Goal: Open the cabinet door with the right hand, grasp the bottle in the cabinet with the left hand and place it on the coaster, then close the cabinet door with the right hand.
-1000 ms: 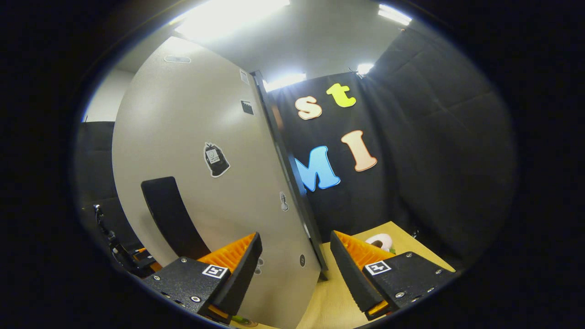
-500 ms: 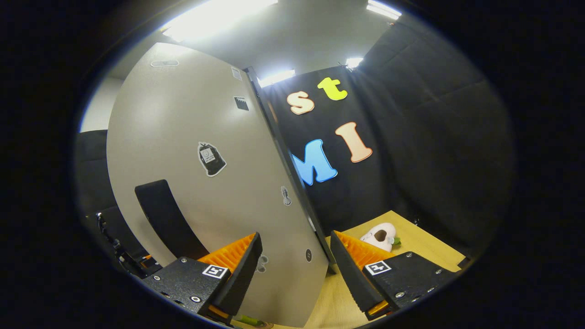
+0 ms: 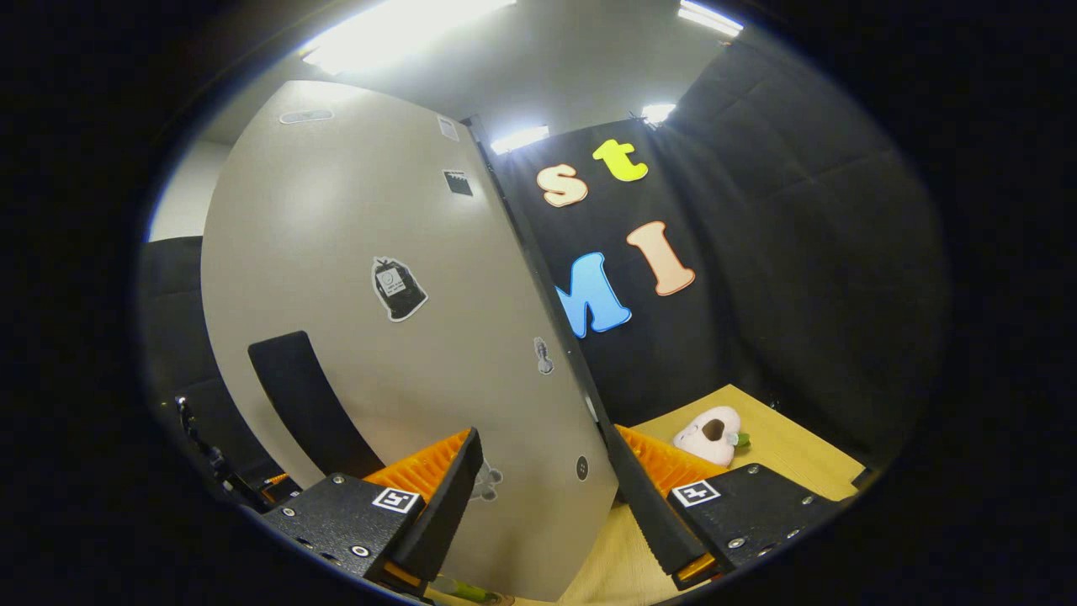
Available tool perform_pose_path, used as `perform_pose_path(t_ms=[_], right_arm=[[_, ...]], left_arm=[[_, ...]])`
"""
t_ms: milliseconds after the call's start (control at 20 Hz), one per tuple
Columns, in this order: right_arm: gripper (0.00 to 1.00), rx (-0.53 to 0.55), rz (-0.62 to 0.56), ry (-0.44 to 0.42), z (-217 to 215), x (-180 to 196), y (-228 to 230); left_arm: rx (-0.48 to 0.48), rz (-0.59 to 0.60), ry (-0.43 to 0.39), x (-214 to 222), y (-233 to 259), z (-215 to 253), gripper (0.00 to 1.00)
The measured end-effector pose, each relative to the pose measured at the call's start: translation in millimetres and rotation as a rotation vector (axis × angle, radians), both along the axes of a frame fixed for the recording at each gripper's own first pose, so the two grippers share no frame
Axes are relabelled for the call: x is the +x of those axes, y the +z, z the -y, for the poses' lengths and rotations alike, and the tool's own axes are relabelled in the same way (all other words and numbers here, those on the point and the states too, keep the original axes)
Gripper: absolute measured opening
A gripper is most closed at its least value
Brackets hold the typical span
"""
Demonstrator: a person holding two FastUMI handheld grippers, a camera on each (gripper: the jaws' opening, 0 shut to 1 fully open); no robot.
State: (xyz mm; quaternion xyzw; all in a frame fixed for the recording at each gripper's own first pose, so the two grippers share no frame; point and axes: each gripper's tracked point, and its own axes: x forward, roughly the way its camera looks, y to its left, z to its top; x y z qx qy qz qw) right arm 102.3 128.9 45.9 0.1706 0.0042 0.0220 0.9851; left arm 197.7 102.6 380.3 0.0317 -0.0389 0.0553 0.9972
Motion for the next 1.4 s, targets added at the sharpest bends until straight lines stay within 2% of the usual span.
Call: perform_pose_path(t_ms=[300, 550, 750, 1100, 1400], right_arm=[[0.93, 0.072, -0.028, 0.036, -26.9, 15.6, -8.9], [0.93, 0.064, 0.004, 0.079, -50.3, 35.1, -4.0], [0.94, 0.096, -0.006, 0.064, -56.1, 54.9, -14.3], [0.94, 0.039, 0.017, 0.067, -60.2, 79.2, -9.1], [0.94, 0.009, 0.028, 0.106, -77.7, 97.5, -2.3]], left_arm=[[-0.038, -0.022, 0.014, -23.0, -7.6, -14.5, 0.88], [-0.021, -0.050, 0.038, -36.2, -16.3, -26.8, 0.88], [-0.001, -0.064, 0.053, -39.7, -17.1, -37.4, 0.88], [0.007, -0.065, 0.072, -43.0, -14.0, -37.9, 0.88], [0.011, -0.061, 0.069, -41.4, -12.7, -30.9, 0.88]])
